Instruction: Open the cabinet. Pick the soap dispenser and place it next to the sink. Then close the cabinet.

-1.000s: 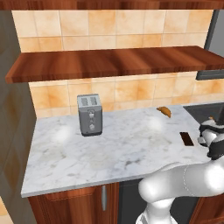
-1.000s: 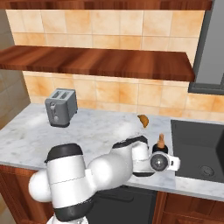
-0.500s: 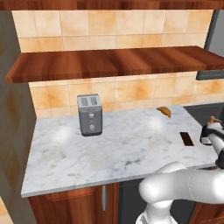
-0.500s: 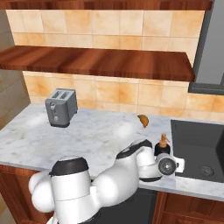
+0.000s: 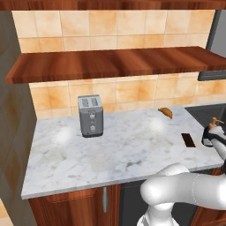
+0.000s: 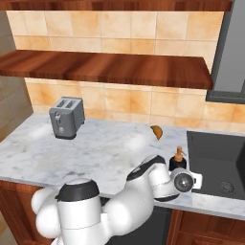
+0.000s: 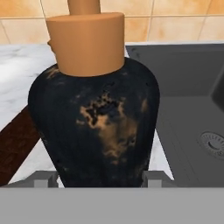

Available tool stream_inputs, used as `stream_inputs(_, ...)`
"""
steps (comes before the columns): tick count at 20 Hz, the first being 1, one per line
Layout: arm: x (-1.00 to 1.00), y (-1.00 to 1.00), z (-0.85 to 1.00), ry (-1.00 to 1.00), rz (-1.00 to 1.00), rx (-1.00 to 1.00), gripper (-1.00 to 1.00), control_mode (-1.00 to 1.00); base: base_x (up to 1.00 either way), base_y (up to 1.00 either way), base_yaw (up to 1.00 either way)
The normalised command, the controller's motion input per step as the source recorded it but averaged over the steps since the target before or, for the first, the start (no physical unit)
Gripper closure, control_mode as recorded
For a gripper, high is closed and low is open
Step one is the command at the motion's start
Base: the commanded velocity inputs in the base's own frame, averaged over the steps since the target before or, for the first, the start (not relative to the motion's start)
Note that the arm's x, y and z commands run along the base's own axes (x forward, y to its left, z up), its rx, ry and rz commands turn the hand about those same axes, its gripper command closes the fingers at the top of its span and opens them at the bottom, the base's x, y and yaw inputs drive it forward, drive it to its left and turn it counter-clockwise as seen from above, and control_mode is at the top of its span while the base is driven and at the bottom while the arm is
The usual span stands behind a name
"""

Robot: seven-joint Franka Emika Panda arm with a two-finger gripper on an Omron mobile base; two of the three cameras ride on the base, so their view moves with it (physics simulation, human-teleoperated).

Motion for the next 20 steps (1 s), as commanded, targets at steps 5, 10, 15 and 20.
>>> stream_inputs(5, 0.0, 0.16, -0.11, 0.0, 0.0, 0.0, 1.0, -1.0, 0.0, 0.0, 0.0)
stream_inputs(10, 0.0, 0.0, 0.0, 0.0, 0.0, 0.0, 1.0, -1.0, 0.0, 0.0, 0.0)
stream_inputs(15, 0.0, 0.0, 0.0, 0.0, 0.0, 0.0, 1.0, -1.0, 0.0, 0.0, 0.0)
stream_inputs(20, 0.0, 0.0, 0.0, 0.0, 0.0, 0.0, -1.0, -1.0, 0.0, 0.0, 0.0)
